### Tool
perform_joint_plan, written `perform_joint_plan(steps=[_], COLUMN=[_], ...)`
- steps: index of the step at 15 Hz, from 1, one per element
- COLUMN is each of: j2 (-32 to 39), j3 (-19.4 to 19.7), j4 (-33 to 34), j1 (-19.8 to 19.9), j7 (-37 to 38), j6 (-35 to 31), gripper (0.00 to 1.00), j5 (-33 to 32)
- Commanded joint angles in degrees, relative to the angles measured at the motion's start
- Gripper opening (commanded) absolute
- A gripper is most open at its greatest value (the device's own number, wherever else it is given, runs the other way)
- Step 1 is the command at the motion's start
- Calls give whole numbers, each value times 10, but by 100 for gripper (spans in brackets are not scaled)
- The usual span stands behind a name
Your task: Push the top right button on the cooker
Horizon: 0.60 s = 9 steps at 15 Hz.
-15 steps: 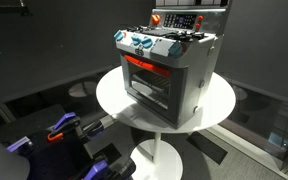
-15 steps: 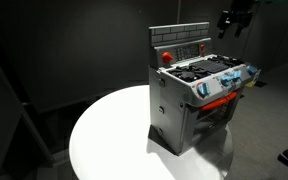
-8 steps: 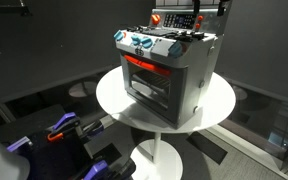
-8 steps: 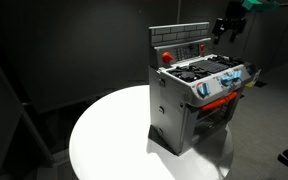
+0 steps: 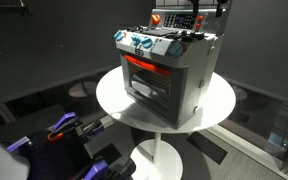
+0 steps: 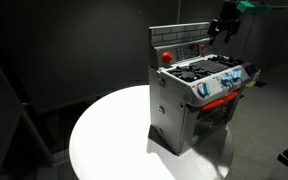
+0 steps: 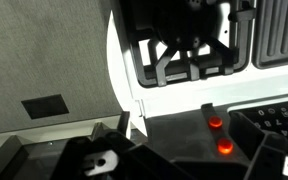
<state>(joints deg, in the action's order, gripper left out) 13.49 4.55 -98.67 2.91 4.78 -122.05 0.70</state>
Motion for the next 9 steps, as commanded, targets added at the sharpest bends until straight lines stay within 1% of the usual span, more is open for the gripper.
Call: perform_joint_plan(steps=[1, 9], j2=[21, 49], j3=[-3, -3], j4=[30, 61], j1=[0, -3], j7=[13, 17], j6=[-2, -1], gripper=[100, 100], j5=[-4, -6])
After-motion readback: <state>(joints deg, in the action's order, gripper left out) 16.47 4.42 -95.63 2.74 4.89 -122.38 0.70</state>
